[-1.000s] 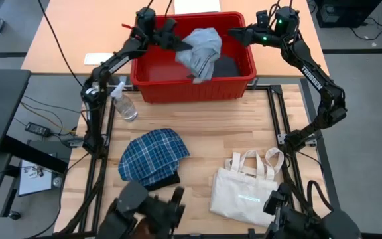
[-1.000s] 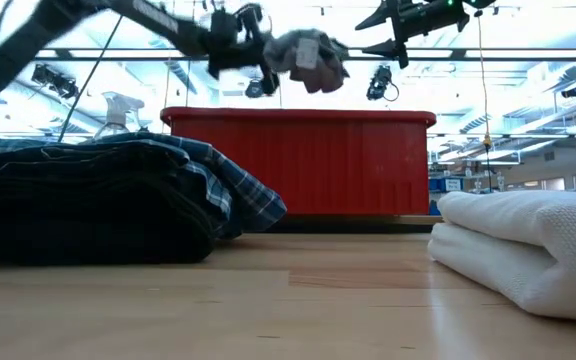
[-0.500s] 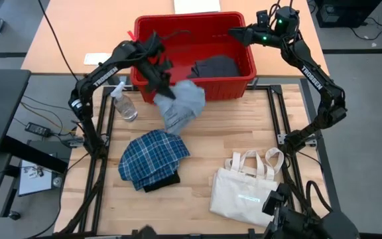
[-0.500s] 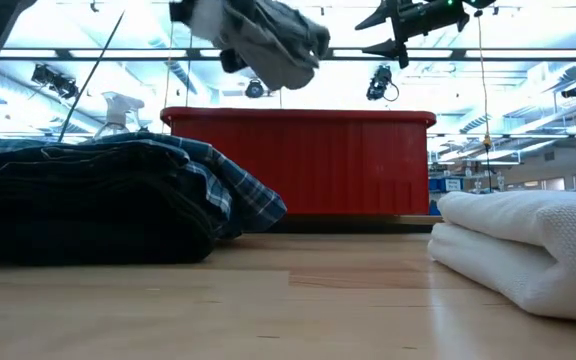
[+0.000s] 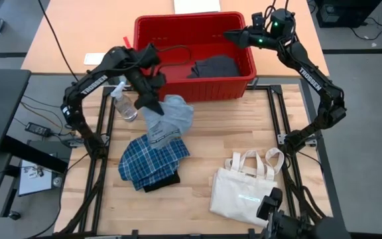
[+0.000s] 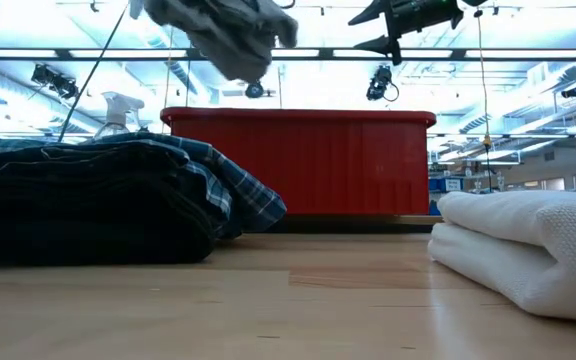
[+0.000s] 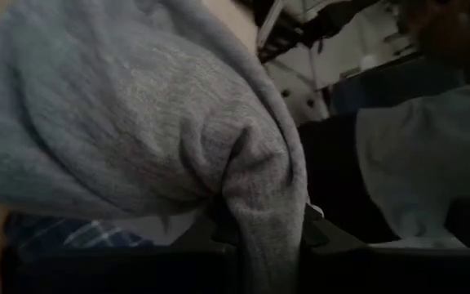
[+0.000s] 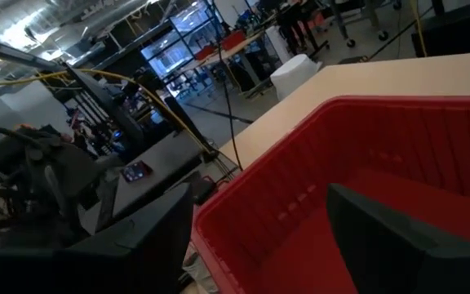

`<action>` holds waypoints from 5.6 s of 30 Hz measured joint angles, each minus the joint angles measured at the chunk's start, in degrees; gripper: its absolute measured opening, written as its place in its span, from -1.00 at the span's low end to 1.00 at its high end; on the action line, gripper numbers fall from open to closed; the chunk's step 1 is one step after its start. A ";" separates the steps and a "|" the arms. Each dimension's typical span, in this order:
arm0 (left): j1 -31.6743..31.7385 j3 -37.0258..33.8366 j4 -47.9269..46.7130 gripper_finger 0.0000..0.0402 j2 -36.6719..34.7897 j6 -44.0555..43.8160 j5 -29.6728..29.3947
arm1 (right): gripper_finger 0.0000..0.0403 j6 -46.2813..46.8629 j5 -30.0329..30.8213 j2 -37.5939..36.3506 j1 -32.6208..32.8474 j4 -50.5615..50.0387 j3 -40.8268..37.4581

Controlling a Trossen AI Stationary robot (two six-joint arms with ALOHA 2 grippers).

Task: Fold laundry
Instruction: Remove the gray shirt from the red bin, then remove the gray pants from the red bin

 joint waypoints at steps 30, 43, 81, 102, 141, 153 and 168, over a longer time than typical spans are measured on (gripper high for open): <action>-18.54 -71.29 42.92 -0.58 -25.82 -31.29 -12.67 | 0.42 3.31 0.86 0.00 1.58 -0.10 0.00; -16.12 -64.81 39.09 0.28 -25.80 -32.50 -13.65 | 0.42 2.97 1.93 0.00 2.50 -0.08 0.00; 11.08 -36.53 71.54 0.14 -11.79 -37.32 -24.09 | 0.42 -2.32 2.81 5.94 5.20 -1.42 0.02; 18.74 -16.58 59.85 0.00 -9.65 -30.25 -25.68 | 0.30 -37.68 28.44 42.63 5.75 -54.36 38.80; 18.68 -16.52 54.23 0.00 -9.65 -31.08 -25.65 | 0.23 -38.12 21.88 55.21 13.39 -37.07 40.87; 18.70 -16.52 54.31 0.00 -9.54 -31.06 -26.19 | 0.23 -29.15 18.00 46.20 7.72 -32.99 41.03; 17.96 -16.56 55.12 0.00 0.75 -33.15 -27.98 | 0.77 -20.92 1.56 54.77 -0.62 -28.84 40.83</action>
